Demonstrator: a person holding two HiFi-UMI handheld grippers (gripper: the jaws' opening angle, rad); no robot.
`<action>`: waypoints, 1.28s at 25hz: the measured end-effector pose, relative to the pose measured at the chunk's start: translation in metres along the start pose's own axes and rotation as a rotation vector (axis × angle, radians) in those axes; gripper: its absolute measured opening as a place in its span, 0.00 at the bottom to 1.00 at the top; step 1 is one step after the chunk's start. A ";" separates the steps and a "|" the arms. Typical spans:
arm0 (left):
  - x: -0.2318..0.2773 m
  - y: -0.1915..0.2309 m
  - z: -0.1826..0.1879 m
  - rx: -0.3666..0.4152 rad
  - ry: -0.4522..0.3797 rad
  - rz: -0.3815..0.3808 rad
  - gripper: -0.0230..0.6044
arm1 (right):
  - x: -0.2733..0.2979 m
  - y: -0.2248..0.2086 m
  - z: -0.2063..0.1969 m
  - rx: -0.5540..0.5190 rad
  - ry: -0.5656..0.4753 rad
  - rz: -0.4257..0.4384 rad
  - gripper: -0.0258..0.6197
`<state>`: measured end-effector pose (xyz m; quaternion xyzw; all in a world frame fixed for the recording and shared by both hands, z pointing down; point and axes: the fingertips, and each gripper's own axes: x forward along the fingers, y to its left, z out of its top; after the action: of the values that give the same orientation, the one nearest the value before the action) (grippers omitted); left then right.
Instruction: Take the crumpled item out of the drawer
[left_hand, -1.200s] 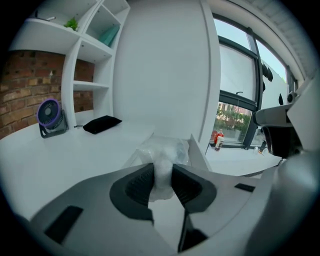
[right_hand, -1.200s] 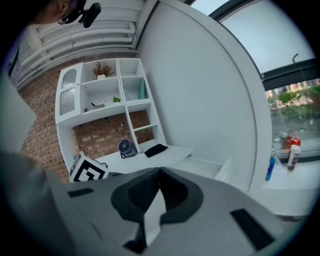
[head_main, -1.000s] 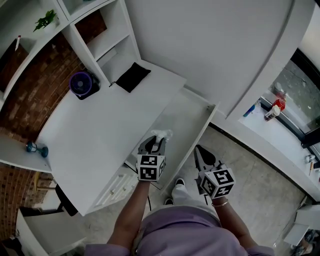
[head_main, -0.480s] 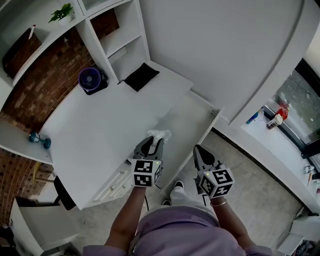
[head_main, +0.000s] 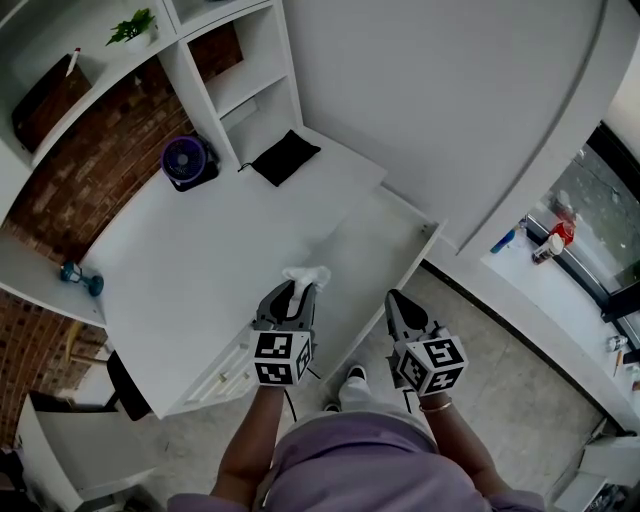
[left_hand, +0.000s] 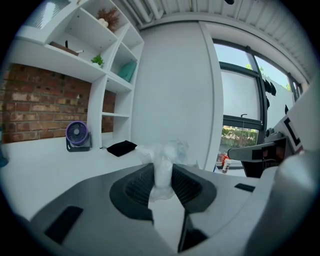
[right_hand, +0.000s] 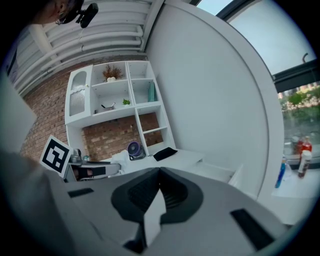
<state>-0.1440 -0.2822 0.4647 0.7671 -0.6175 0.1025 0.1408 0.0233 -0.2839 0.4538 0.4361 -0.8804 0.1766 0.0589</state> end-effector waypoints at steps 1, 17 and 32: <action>-0.002 0.000 0.001 -0.004 -0.003 0.002 0.21 | 0.000 0.001 0.000 0.000 0.000 0.002 0.04; -0.016 -0.001 0.007 -0.032 -0.036 0.017 0.21 | 0.003 0.005 0.002 -0.025 0.007 0.015 0.04; -0.014 -0.002 0.008 -0.043 -0.035 0.023 0.21 | 0.011 0.002 0.001 -0.006 0.014 0.042 0.04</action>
<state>-0.1453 -0.2718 0.4525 0.7585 -0.6305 0.0772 0.1455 0.0149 -0.2911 0.4548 0.4163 -0.8894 0.1782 0.0625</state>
